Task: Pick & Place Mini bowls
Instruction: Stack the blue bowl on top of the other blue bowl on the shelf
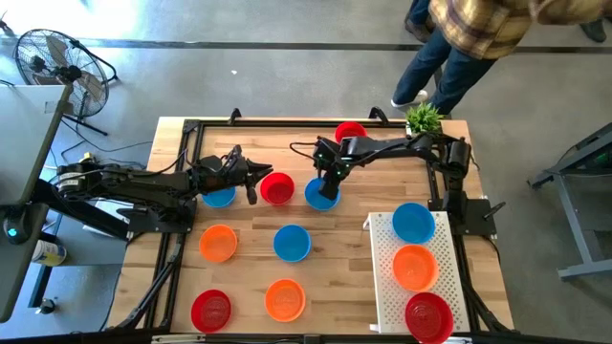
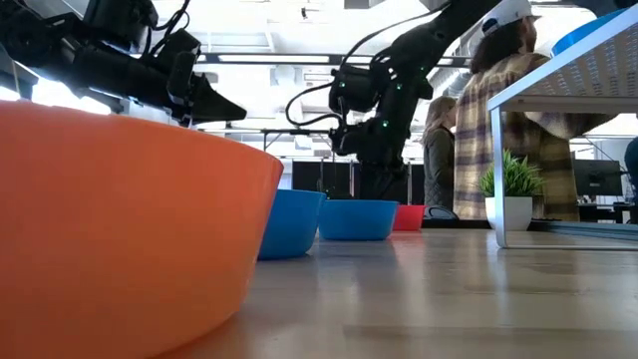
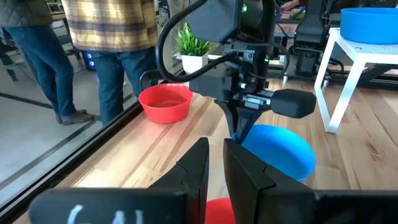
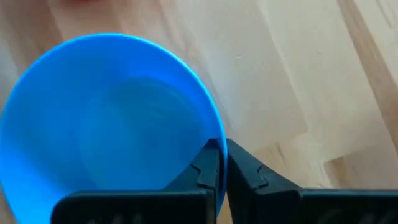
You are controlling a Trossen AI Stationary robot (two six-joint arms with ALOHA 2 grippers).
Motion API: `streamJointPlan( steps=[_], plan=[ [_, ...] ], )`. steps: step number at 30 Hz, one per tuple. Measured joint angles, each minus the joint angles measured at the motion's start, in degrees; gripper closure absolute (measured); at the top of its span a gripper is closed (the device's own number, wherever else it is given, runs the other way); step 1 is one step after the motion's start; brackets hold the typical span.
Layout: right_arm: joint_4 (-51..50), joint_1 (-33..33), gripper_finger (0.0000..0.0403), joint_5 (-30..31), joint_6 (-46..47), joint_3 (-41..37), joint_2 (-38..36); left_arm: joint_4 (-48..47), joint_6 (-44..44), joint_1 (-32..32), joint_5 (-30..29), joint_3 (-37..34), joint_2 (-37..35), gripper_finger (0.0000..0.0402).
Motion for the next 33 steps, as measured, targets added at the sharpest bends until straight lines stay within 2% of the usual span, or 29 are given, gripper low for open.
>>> streamJointPlan(
  steps=[4, 9, 15, 23, 27, 33],
  plan=[
    [-0.4, 0.0, 0.0393, -3.3, 0.0, 0.0, -0.2, -0.2, 0.0, 0.0, 0.0, 0.0, 0.0, 0.0356],
    [-1.2, -0.3, 0.0398, -6.1, 0.3, 0.0, -3.7, -0.5, 0.0, 0.0, 0.0, 0.0, 0.0, 0.0356],
    [-5.8, -0.9, 0.0401, -6.2, 1.0, 0.0, -11.0, -0.5, 0.0, 0.0, 0.0, 0.0, 0.0, 0.0356],
    [-18.2, -1.9, 0.0402, -9.0, 4.5, 0.2, -23.7, -0.4, 0.0, 0.0, 0.2, 0.0, 0.0, 0.0356],
    [-25.2, -1.9, 0.0402, -9.2, 6.4, 3.4, -29.0, -0.4, 0.1, 0.0, 0.2, 0.0, 0.0, 0.0356],
    [-36.9, -1.7, 0.0402, -9.0, 8.0, 14.2, -32.3, -0.3, 0.1, 0.0, 0.3, 0.0, 0.0, 0.0356]
  ],
)
